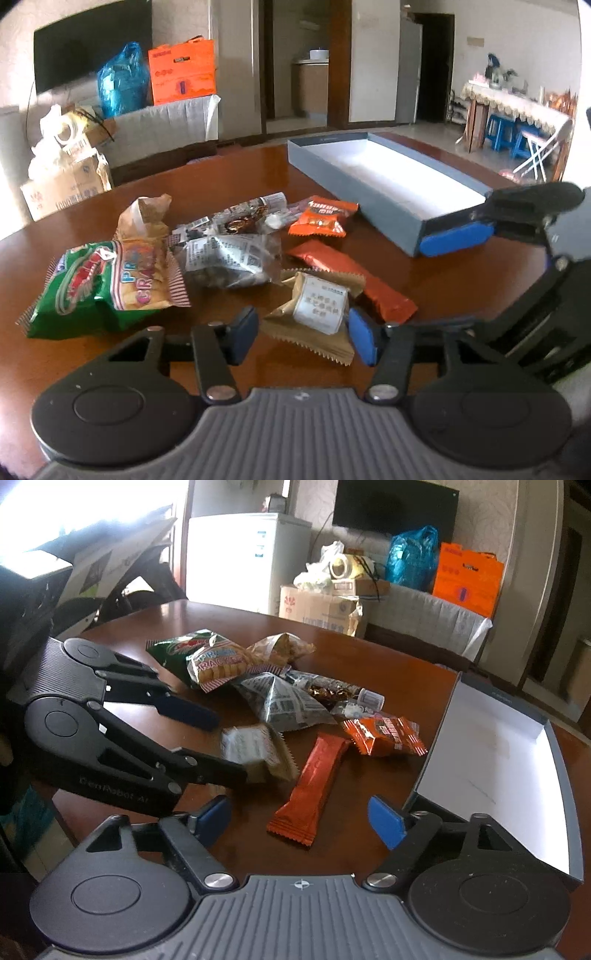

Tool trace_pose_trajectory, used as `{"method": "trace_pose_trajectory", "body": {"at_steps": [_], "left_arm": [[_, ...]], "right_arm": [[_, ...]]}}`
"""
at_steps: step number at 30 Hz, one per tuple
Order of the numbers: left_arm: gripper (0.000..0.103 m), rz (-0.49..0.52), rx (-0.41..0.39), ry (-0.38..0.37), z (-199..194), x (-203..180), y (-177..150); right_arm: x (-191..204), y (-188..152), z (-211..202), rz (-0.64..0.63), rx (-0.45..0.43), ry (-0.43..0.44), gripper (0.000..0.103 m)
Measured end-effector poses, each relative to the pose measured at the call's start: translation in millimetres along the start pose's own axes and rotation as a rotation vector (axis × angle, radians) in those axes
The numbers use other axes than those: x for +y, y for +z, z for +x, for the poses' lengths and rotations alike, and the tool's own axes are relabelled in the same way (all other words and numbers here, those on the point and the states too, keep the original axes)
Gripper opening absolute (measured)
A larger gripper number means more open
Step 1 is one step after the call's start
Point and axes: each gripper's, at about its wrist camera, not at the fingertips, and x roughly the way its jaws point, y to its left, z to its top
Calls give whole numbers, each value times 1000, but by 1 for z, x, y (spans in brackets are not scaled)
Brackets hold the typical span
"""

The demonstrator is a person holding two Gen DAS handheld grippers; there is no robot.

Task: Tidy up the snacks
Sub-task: 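Grasp the beige pastry packet with the left tool while the right tool grasps the long orange bar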

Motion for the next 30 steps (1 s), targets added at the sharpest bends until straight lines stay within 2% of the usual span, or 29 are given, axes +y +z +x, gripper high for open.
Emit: {"method": "trace_pose_trajectory", "body": {"at_steps": [7, 13, 17, 18, 21, 22, 28, 29, 30], "left_arm": [[54, 29, -18, 9, 4, -5, 6], [55, 63, -38, 22, 14, -10, 9], [59, 80, -49, 17, 16, -9, 14], [62, 78, -56, 10, 15, -7, 15], [84, 82, -90, 18, 10, -5, 16], [85, 79, -93, 24, 12, -5, 16], [83, 34, -44, -16, 33, 1, 19], [80, 26, -33, -20, 37, 3, 19], [71, 18, -20, -32, 41, 4, 18]], "right_arm": [[-2, 1, 11, 5, 29, -2, 69], [1, 1, 17, -13, 50, -6, 69], [-2, 0, 18, -7, 57, -12, 69], [-2, 0, 19, -6, 58, -13, 69], [-5, 0, 20, 7, 63, -17, 69], [-6, 0, 20, 9, 63, -17, 69], [-13, -1, 22, 30, 57, -32, 68], [-15, -2, 22, 30, 54, -27, 68], [-15, -2, 22, 26, 52, -25, 68]]}}
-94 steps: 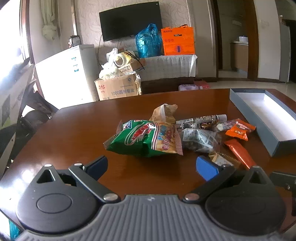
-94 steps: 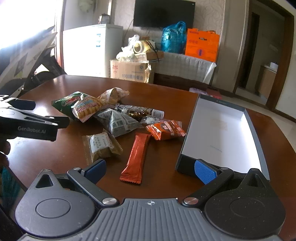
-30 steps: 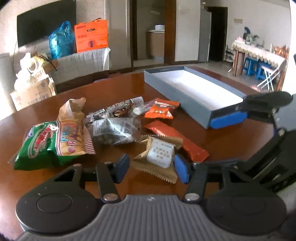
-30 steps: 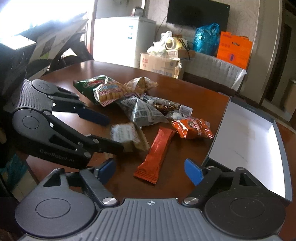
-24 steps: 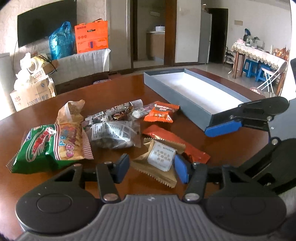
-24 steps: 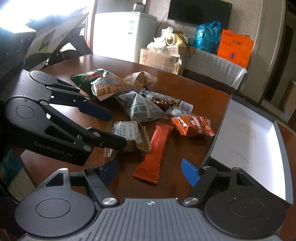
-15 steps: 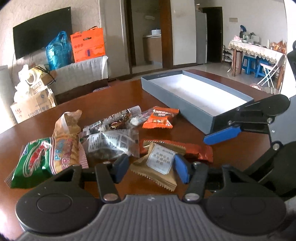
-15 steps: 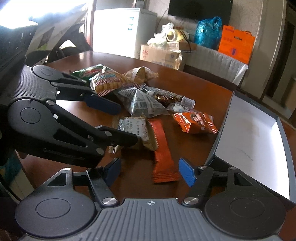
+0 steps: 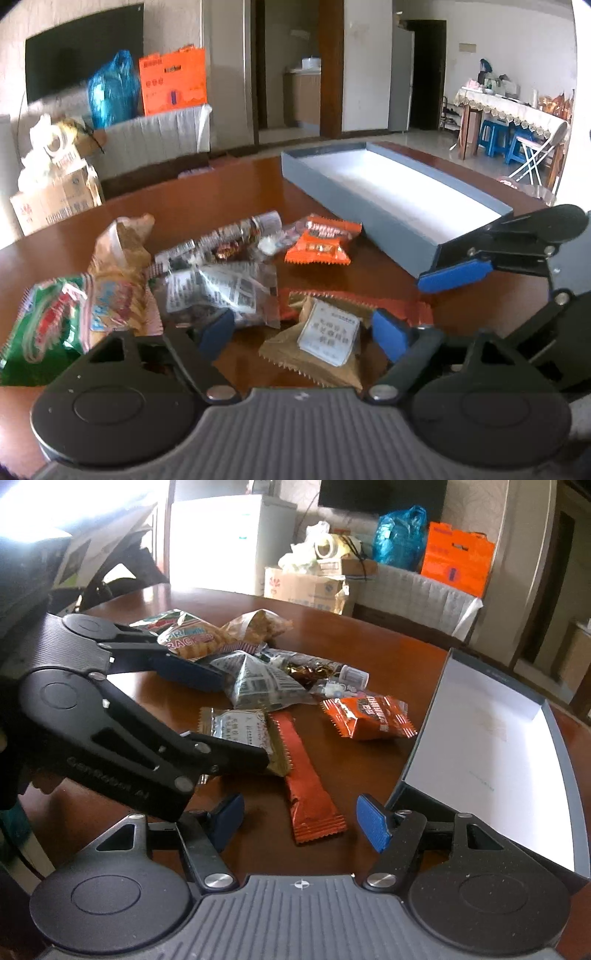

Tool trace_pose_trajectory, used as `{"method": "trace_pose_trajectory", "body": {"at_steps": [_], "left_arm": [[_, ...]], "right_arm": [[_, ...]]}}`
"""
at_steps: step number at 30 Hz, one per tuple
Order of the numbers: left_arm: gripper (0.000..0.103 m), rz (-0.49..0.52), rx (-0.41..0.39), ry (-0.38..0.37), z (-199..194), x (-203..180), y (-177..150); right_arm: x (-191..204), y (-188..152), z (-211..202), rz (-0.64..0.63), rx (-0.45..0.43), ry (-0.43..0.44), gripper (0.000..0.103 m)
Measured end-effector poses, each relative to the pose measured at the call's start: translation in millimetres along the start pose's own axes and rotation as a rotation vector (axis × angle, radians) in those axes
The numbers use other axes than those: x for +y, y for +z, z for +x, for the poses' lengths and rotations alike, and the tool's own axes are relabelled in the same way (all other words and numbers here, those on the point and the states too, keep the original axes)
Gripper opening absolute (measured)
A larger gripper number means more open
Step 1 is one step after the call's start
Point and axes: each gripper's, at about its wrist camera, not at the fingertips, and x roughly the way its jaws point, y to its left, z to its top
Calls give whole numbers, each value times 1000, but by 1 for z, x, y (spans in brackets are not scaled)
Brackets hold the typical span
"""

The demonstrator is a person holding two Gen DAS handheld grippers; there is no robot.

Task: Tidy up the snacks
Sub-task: 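Grasp the beige pastry packet with the left tool while the right tool grasps the long orange bar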

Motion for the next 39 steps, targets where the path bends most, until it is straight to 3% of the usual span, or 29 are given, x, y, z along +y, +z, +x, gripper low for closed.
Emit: {"method": "trace_pose_trajectory", "body": {"at_steps": [2, 6, 7, 14, 22, 24, 25, 27, 31, 39], "left_arm": [[61, -21, 22, -49, 4, 4, -2], [57, 23, 22, -48, 5, 0, -3], [50, 31, 24, -43, 5, -1, -3], [48, 55, 36, -14, 1, 2, -5], [48, -21, 61, 65, -18, 40, -17], [48, -27, 62, 72, -22, 45, -21], [48, -26, 62, 72, -23, 46, -21], [48, -22, 62, 71, -24, 47, -21], [48, -26, 59, 63, -22, 45, -20], [48, -17, 65, 66, -23, 39, -19]], "right_arm": [[0, 0, 0, -18, -4, 1, 69], [-1, 0, 0, -37, -6, -2, 69], [-3, 0, 0, -30, -6, -4, 69], [3, 1, -1, -60, -15, 12, 69], [4, 19, 18, -108, -17, 22, 69], [-1, 27, 27, -79, -8, 44, 65], [-5, 30, 31, -51, -4, 66, 54], [-7, 31, 33, -30, -1, 89, 49], [-2, 31, 30, -62, 7, 93, 25], [12, 32, 20, -113, 18, 102, 23]]}}
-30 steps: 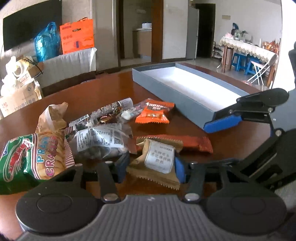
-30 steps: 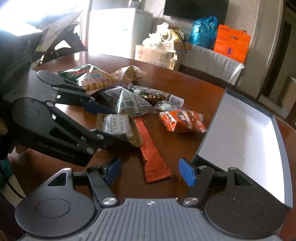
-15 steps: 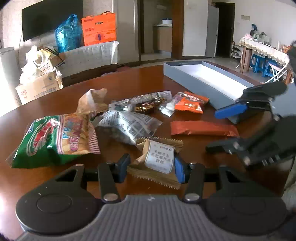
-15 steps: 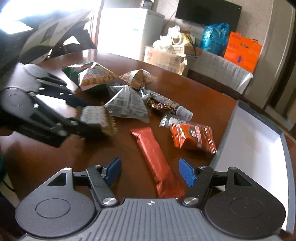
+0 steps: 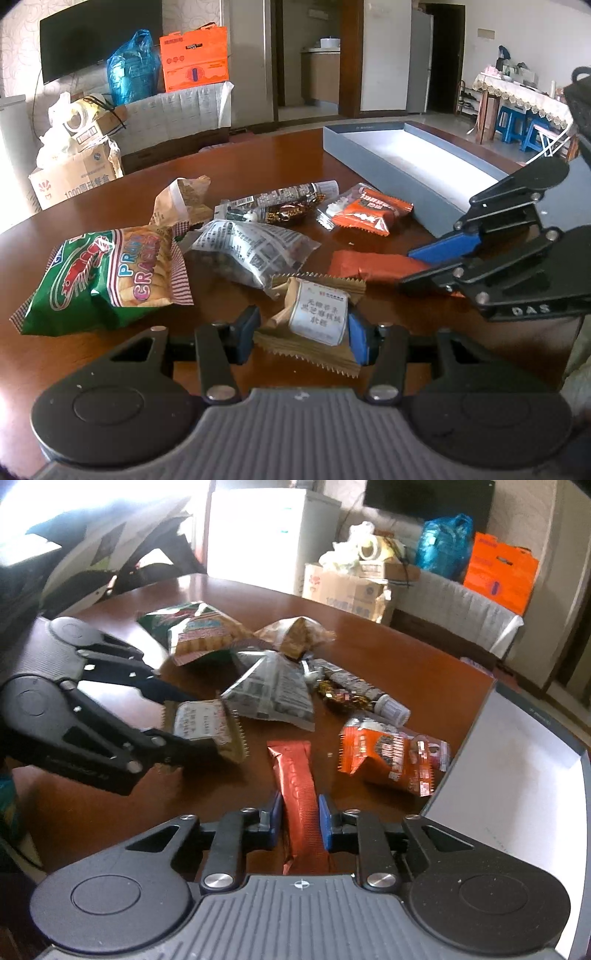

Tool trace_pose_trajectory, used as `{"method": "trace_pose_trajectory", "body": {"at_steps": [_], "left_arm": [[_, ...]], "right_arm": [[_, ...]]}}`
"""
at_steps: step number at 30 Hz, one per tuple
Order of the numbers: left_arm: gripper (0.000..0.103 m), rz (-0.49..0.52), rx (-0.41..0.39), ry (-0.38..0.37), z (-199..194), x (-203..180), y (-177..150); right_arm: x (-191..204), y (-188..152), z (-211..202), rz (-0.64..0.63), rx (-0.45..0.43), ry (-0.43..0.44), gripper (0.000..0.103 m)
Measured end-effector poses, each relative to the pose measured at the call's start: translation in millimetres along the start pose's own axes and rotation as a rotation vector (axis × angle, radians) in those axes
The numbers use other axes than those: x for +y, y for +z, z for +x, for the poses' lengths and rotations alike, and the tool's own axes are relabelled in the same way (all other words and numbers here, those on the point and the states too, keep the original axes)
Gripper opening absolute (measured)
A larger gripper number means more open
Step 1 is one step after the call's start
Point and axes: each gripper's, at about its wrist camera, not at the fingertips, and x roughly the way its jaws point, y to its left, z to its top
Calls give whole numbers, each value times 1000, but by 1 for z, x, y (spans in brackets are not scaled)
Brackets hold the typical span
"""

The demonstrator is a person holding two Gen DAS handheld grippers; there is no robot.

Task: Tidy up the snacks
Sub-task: 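Grasp the beige pastry packet with the left tool while the right tool grasps the long orange bar, then carry both snacks into the gray box and open both tools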

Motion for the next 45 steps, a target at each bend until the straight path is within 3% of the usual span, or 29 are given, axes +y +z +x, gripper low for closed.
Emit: {"method": "trace_pose_trajectory", "body": {"at_steps": [9, 20, 30, 35, 45], "left_arm": [[48, 7, 2, -11, -1, -3, 0], [48, -9, -51, -9, -16, -7, 11], [48, -8, -98, 12, -12, -40, 41], [48, -3, -154, -18, -6, -69, 69], [48, -36, -154, -81, 56, -131, 129]], "right_arm": [[7, 1, -27, 37, -44, 12, 23], [13, 11, -50, 73, -105, -25, 23], [-28, 7, -62, 165, -128, -114, 23], [-64, -4, -69, 245, -131, -191, 23], [-120, -40, -72, 400, -85, -361, 23]]}}
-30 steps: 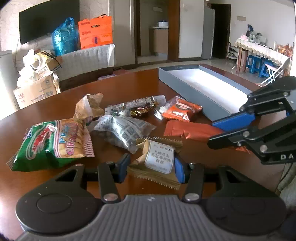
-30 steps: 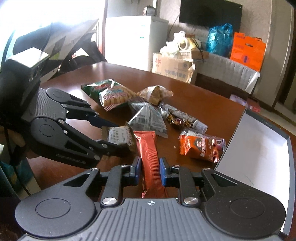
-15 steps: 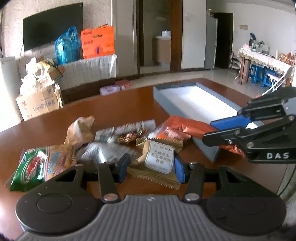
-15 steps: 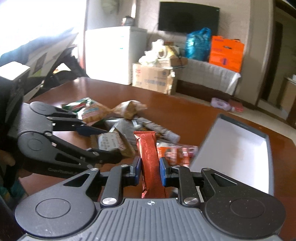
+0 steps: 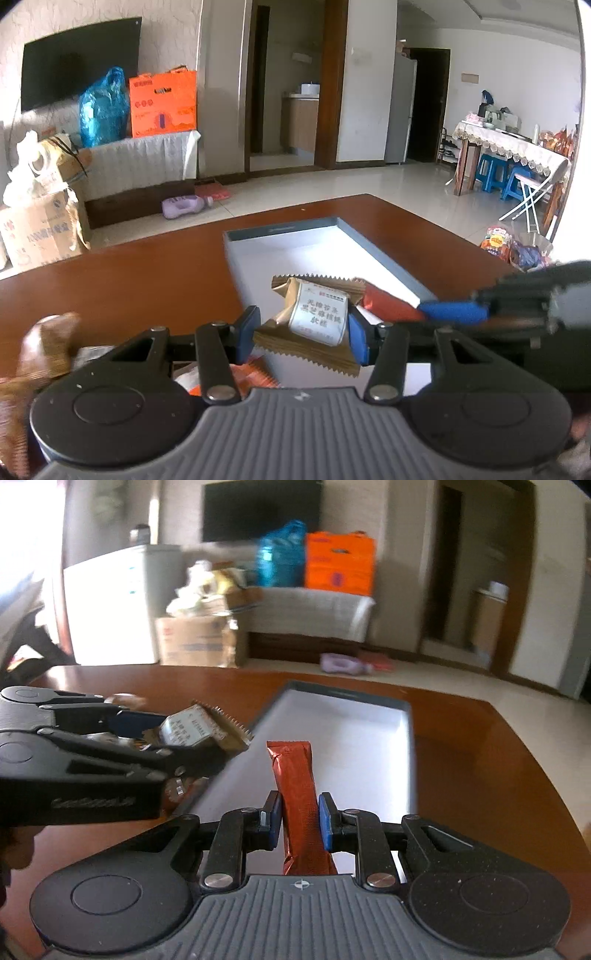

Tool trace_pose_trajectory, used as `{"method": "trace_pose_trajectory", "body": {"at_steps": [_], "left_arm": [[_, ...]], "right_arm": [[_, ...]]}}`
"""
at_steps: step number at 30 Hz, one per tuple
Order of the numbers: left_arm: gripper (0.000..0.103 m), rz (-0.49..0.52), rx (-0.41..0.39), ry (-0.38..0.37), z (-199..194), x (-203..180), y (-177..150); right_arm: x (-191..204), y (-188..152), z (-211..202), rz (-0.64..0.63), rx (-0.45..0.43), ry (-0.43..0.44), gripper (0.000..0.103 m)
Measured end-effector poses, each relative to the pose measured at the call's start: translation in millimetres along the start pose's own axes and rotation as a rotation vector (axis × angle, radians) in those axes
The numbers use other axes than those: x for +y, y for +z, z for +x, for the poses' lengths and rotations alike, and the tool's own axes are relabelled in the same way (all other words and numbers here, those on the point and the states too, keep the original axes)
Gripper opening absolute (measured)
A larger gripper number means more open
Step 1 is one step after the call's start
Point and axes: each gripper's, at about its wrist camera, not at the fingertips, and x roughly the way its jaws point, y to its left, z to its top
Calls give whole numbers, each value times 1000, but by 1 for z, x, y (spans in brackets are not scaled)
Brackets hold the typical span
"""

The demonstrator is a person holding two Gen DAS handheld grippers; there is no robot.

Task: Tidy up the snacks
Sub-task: 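Carry both snacks into the gray box and open both tools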

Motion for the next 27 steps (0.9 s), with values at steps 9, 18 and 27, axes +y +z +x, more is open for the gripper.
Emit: {"method": "trace_pose_trajectory", "body": {"at_steps": [9, 18, 27], "left_arm": [[49, 10, 48, -4, 69, -37, 4], [69, -15, 36, 26, 77, -31, 8], [73, 4, -2, 16, 45, -29, 6]], "right_arm": [[-21, -18, 22, 58, 61, -23, 23], [-15, -18, 27, 52, 65, 4, 23], [-15, -16, 18, 41, 40, -15, 24]]}}
